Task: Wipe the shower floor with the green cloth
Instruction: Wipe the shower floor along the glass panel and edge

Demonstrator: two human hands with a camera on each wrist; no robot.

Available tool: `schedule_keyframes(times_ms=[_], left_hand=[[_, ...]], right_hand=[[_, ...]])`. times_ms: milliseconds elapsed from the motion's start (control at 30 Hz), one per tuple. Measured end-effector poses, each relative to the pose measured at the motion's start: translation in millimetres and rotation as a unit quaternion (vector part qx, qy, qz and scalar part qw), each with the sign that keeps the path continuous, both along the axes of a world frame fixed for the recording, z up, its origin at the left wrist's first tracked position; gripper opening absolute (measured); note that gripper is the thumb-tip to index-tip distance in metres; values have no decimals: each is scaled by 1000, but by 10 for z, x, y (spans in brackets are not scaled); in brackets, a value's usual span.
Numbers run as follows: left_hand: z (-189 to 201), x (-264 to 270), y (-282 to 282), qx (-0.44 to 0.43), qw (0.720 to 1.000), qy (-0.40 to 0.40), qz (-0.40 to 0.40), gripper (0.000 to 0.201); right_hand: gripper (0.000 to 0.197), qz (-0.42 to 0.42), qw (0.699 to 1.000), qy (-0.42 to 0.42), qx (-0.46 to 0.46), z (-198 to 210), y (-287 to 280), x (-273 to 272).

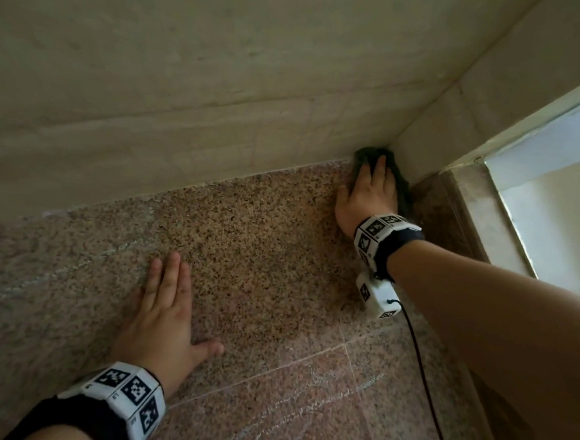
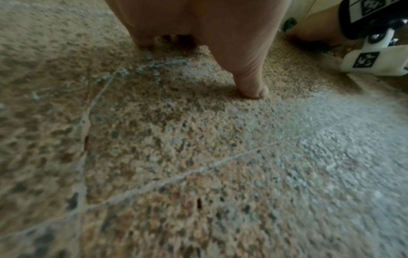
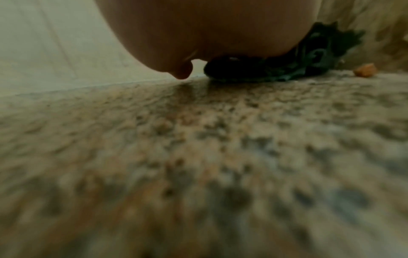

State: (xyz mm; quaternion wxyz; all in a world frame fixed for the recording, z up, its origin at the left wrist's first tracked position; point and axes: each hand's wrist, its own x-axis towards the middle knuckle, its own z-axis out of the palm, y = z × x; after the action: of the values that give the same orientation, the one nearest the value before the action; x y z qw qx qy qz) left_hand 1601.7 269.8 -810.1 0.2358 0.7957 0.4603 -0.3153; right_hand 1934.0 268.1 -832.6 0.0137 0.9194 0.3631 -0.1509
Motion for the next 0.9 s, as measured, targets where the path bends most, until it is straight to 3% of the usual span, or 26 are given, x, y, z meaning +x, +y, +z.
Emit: schedule_keyframes(times_ms=[133, 333, 400, 467, 533, 633, 733, 800, 900], left_hand=[[22, 1, 1, -10, 1000, 0, 6, 127], [31, 17, 6, 9, 1000, 0, 6, 126], [19, 13, 10, 8, 1000, -9, 10, 127], [6, 5, 11, 2, 1000, -19, 12, 127], [7, -16, 5, -4, 1000, -23, 17, 127], [-10, -10, 4, 6, 1000, -17, 8, 127], [-6, -12, 9, 7, 1000, -12, 8, 127], [-5, -2, 2, 8, 1000, -12, 5, 127], [-4, -4, 6, 11, 1000, -13, 3, 126]], right_hand=[[65, 31, 996, 81, -7, 66, 151, -263], [65, 271, 944, 180, 52, 216, 176, -1272], [63, 227, 956, 146, 117, 265, 171, -1247], [63, 144, 973, 126, 126, 291, 179, -1022], [61, 135, 979, 116, 98, 295, 162, -784], [55, 159, 973, 77, 151, 281, 22, -539], [61, 79, 988, 17, 131, 224, -80, -398], [63, -3, 993, 43, 106, 207, -34, -330], [40, -109, 975, 135, 137, 258, 111, -278]])
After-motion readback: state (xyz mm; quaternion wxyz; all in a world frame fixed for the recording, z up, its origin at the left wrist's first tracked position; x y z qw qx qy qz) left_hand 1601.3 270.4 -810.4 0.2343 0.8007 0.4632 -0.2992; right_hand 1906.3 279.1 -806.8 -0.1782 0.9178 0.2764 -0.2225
